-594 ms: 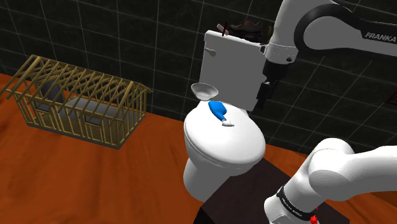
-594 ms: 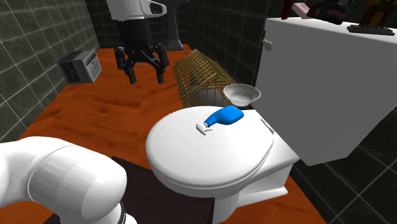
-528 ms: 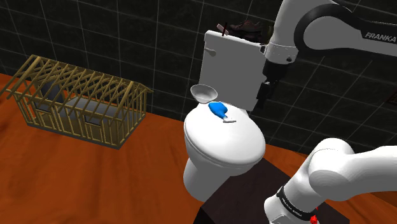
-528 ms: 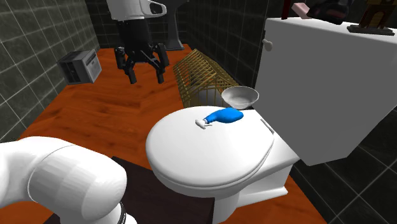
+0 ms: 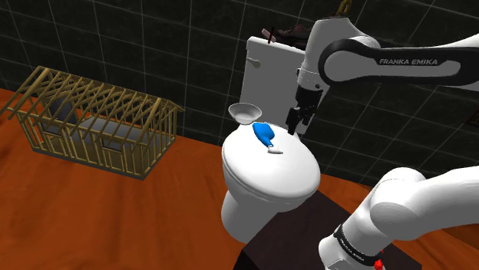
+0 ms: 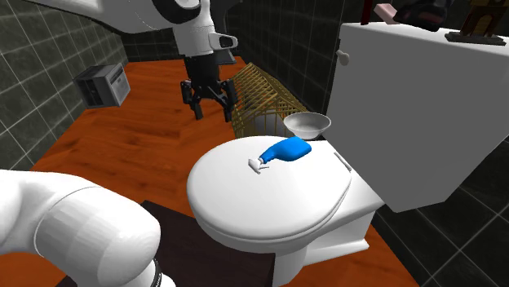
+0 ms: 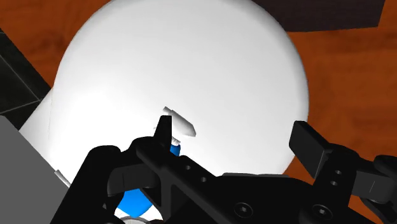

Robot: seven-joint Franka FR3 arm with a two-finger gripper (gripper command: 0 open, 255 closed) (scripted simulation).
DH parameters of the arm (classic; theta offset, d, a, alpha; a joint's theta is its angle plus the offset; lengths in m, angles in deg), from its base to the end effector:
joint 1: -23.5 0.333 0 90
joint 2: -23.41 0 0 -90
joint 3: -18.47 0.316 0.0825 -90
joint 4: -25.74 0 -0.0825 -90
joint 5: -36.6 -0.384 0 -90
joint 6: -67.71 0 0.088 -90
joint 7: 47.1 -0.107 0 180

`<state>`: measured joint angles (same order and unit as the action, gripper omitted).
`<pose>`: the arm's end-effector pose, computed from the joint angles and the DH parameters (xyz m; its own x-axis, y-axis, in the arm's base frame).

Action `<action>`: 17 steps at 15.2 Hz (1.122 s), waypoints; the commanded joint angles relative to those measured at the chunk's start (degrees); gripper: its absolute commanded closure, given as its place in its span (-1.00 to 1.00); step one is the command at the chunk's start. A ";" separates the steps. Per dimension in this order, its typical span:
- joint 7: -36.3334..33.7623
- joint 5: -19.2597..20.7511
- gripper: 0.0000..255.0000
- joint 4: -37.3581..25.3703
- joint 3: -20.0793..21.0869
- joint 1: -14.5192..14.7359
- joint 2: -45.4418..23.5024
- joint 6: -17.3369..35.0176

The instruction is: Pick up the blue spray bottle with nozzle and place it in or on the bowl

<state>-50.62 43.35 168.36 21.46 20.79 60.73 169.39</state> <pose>0.3475 -0.0069 0.5008 0.9974 -0.0448 -0.0569 -0.0359 -0.9883 0.1485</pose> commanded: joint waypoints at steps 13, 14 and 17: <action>-13.21 4.87 -1.00 -4.00 -2.03 -7.49 -27.20 27.05; -14.16 5.27 -1.00 -4.88 -2.27 -7.93 -29.28 28.51; -16.79 6.33 -1.00 -7.70 -3.07 -9.07 -35.13 32.29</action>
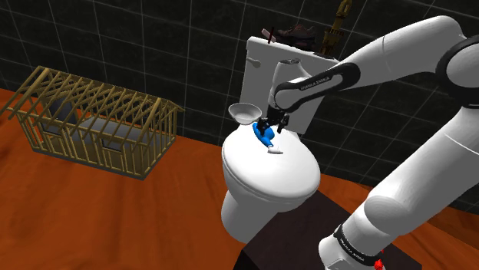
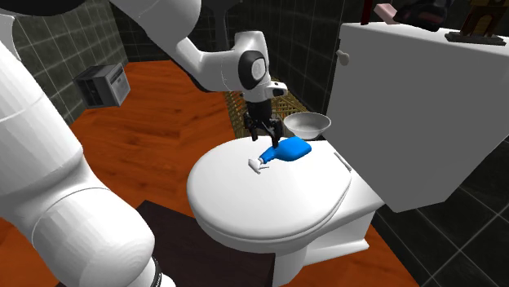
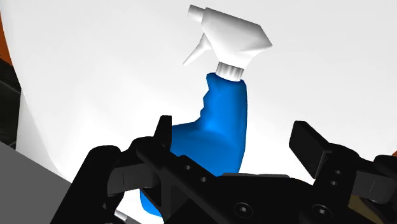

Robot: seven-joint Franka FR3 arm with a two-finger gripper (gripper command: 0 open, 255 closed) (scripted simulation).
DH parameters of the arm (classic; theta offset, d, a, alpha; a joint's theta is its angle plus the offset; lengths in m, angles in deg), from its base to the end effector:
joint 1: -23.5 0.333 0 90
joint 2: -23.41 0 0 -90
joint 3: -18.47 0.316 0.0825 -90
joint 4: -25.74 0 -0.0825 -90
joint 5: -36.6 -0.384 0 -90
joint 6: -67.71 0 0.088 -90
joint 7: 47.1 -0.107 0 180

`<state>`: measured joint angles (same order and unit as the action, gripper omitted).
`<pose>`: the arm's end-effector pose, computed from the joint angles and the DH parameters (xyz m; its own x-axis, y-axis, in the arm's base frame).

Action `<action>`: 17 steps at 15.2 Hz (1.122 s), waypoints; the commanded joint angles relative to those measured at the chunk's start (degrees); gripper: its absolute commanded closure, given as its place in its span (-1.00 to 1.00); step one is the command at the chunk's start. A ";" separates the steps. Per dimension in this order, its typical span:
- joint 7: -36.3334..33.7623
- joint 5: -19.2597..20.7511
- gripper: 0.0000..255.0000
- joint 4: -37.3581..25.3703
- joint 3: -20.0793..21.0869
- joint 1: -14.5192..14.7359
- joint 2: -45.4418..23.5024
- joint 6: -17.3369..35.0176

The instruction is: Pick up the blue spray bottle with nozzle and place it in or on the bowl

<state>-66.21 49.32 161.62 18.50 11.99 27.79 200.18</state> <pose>0.4798 -0.1018 0.3566 0.9269 -0.3708 0.0583 -0.3753 -0.9140 0.1544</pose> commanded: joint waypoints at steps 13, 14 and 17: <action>-2.10 1.79 -1.00 0.55 -0.70 -0.78 -6.46 7.31; -2.10 1.79 -1.00 0.55 -0.70 -0.78 -6.46 7.31; -2.10 1.79 1.00 0.55 -0.70 -0.78 -6.46 7.30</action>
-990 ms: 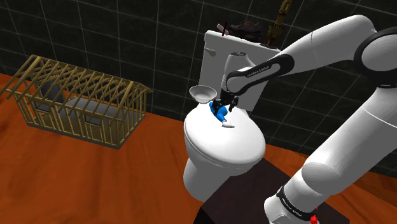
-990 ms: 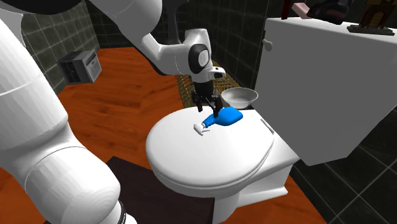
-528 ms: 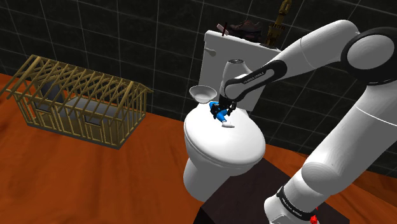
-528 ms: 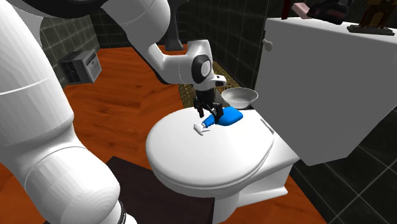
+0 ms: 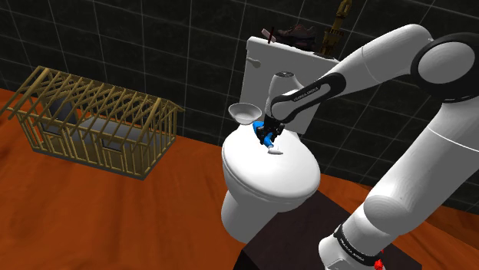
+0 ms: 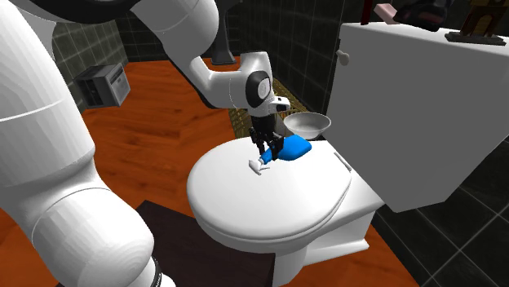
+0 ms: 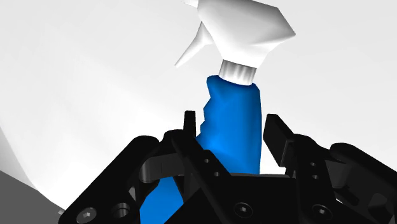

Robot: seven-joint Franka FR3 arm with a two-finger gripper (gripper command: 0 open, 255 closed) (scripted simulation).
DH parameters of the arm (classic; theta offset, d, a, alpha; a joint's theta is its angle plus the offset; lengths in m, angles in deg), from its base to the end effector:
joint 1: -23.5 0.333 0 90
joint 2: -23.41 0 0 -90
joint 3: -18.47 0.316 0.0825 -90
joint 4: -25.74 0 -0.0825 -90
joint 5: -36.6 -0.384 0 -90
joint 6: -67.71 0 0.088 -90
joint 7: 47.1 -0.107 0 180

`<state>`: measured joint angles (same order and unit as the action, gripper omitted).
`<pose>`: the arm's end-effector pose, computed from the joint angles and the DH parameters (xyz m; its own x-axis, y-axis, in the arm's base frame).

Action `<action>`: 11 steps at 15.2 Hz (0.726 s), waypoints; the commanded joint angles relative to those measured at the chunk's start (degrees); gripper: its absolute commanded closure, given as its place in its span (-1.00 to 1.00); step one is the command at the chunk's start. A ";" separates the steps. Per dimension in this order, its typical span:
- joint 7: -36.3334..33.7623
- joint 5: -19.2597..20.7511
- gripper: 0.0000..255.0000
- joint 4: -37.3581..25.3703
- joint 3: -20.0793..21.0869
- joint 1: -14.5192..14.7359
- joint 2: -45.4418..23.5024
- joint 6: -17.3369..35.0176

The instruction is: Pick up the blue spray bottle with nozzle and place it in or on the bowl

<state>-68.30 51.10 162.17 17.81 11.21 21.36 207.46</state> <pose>0.4876 -0.1126 0.3080 0.9194 -0.3878 0.0657 -0.3933 -0.9066 0.1530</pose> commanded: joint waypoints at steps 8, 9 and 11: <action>0.00 0.01 1.00 0.00 -0.01 -0.01 -0.03 0.03; 0.24 -0.21 1.00 -0.18 0.02 0.01 0.56 -0.73; 0.69 -0.61 1.00 -0.61 0.08 0.05 1.68 -2.25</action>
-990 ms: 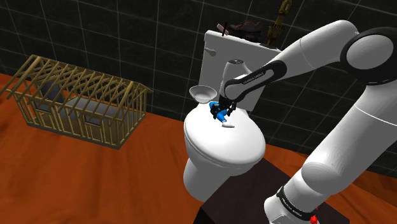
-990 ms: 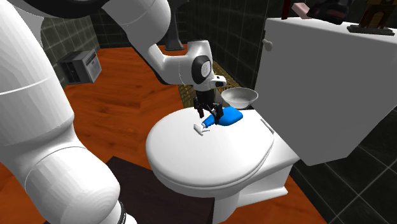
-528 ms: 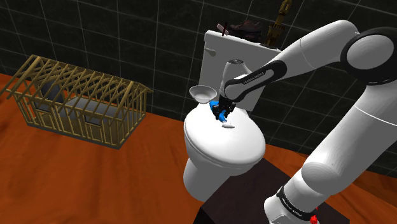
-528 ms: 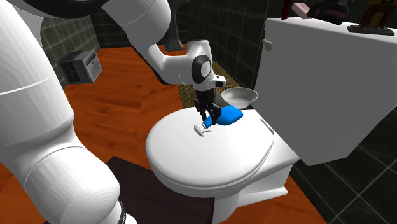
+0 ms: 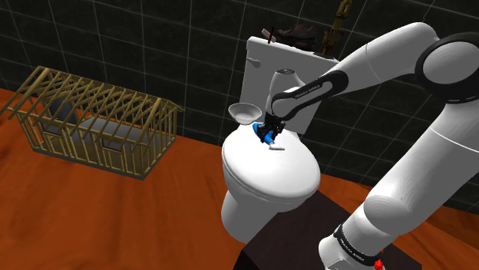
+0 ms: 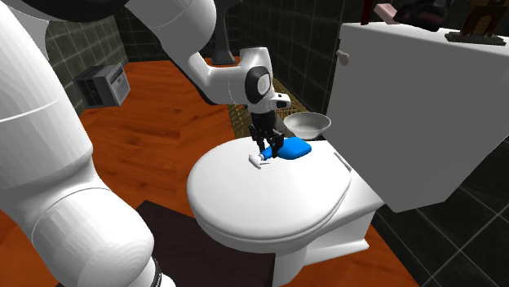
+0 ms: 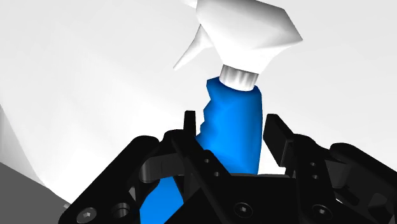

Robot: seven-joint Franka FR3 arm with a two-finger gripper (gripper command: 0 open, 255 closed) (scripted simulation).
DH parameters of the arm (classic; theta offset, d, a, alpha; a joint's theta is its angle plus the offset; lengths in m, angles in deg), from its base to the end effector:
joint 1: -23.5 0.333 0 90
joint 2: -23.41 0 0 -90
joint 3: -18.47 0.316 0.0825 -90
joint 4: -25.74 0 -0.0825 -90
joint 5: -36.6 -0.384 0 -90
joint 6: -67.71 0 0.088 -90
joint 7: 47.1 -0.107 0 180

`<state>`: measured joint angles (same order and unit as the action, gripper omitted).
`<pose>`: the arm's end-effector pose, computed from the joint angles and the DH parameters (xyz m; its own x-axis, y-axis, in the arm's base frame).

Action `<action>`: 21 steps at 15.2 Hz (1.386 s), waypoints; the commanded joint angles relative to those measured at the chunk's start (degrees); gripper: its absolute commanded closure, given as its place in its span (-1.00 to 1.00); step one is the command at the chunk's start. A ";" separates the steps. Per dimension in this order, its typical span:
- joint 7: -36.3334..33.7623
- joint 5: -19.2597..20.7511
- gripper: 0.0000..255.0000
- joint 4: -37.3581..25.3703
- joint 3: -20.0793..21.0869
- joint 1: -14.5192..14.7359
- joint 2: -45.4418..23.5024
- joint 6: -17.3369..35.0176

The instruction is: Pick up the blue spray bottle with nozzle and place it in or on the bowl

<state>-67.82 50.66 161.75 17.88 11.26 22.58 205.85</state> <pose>0.4876 -0.1125 0.3192 0.9194 -0.3878 0.0658 -0.3933 -0.9066 0.1529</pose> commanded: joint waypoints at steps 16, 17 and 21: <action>3.18 -2.53 1.00 -5.42 0.26 0.40 7.71 -12.94; 3.34 -2.64 1.00 -5.85 0.27 0.42 8.06 -13.71; 3.93 -3.03 1.00 -7.71 0.32 0.51 9.32 -16.78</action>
<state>-64.07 47.73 154.70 18.19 11.75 31.73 189.90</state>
